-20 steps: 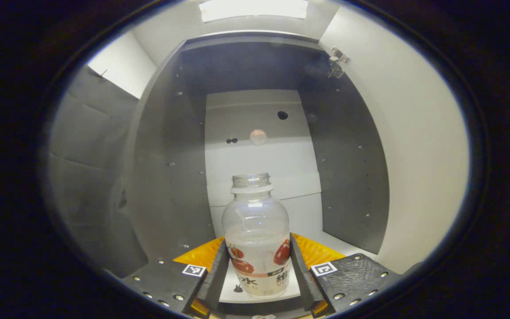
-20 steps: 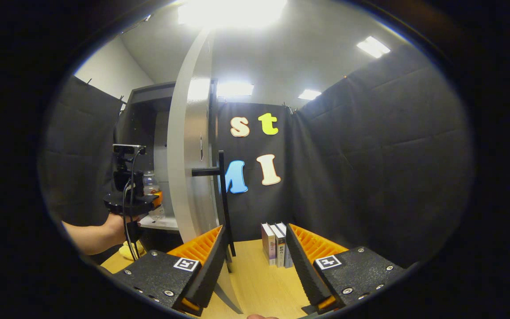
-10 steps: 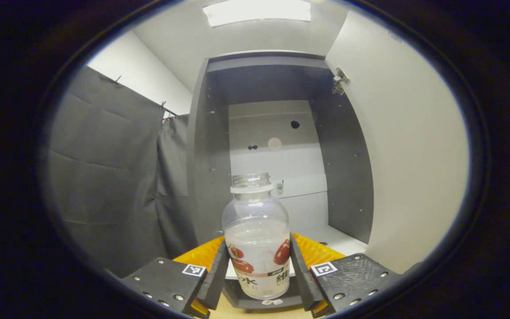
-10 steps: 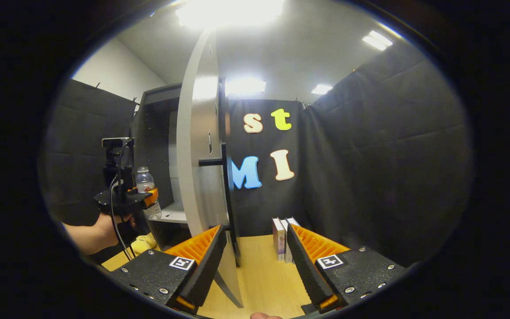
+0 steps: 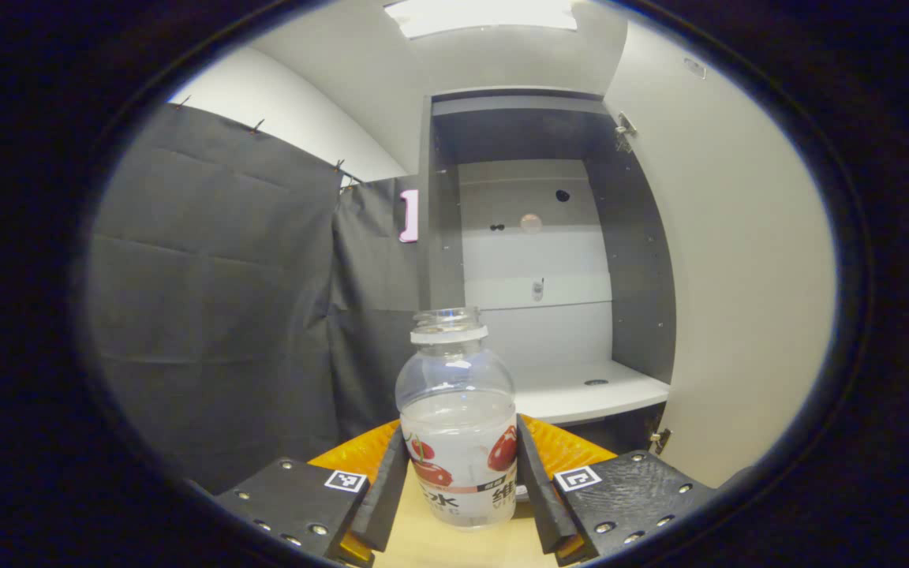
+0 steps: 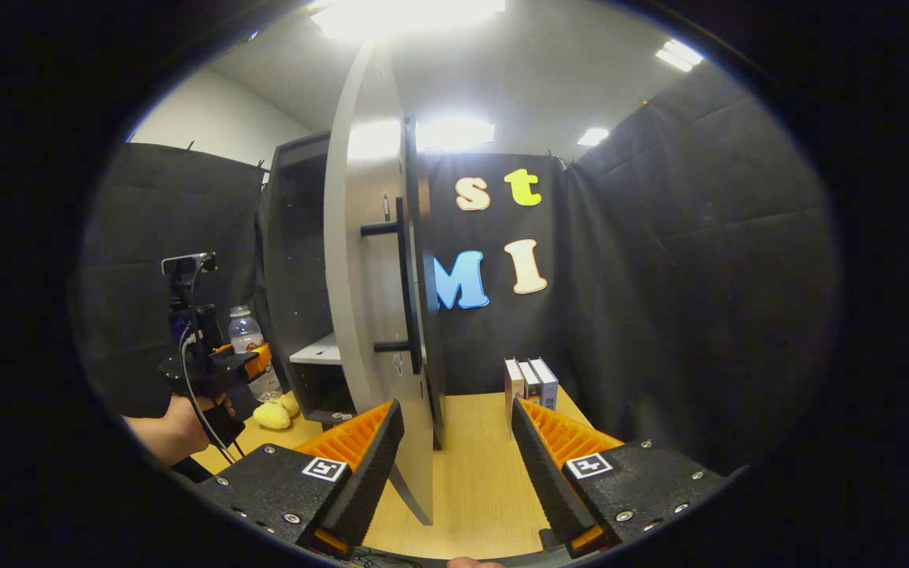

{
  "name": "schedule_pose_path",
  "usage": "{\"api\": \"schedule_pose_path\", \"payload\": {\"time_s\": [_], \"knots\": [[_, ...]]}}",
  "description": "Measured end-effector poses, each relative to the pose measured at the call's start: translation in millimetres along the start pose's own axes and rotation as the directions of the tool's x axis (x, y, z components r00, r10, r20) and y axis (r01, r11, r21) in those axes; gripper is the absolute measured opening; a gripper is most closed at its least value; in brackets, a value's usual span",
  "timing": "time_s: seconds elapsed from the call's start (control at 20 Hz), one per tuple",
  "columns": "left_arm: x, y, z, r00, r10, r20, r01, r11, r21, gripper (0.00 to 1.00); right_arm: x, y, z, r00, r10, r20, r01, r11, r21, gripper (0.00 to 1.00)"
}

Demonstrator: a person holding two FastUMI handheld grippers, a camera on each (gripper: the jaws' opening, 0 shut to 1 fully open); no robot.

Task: Open the cabinet door with the right hand, grasp the bottle in the cabinet with the left hand and place it on the coaster, then close the cabinet door with the right hand.

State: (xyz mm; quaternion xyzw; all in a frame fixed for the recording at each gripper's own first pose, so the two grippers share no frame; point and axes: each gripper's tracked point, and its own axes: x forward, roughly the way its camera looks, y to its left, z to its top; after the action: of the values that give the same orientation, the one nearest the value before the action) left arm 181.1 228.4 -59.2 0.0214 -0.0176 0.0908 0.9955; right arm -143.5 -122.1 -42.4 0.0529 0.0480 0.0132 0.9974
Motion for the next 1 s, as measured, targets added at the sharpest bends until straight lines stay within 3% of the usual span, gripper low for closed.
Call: {"api": "schedule_pose_path", "payload": {"time_s": [0.25, 0.6, 0.75, 1.0], "knots": [[-43, 19, -58, 0.999, 0.043, 0.006, -0.043, 0.999, 0.025, 0.71, -11, 0, -37, 1.0, 0.007, -0.006, -0.007, 0.995, -0.101, 0.86], [-87, 17, -166, 1.0, 0.006, 0.02, -0.007, 0.995, 0.095, 0.71, -27, 2, -141, 0.979, -0.007, -0.203, -0.026, 0.987, -0.161, 0.88], [-87, 16, -206, 1.0, 0.005, 0.019, -0.008, 0.991, 0.131, 0.71, -32, 12, -180, 0.957, 0.018, -0.289, -0.077, 0.978, -0.192, 0.88], [-97, 31, -236, 0.999, 0.034, 0.031, -0.037, 0.995, 0.088, 0.71, -40, 28, -221, 0.916, 0.067, -0.395, -0.16, 0.965, -0.207, 0.9]]}}
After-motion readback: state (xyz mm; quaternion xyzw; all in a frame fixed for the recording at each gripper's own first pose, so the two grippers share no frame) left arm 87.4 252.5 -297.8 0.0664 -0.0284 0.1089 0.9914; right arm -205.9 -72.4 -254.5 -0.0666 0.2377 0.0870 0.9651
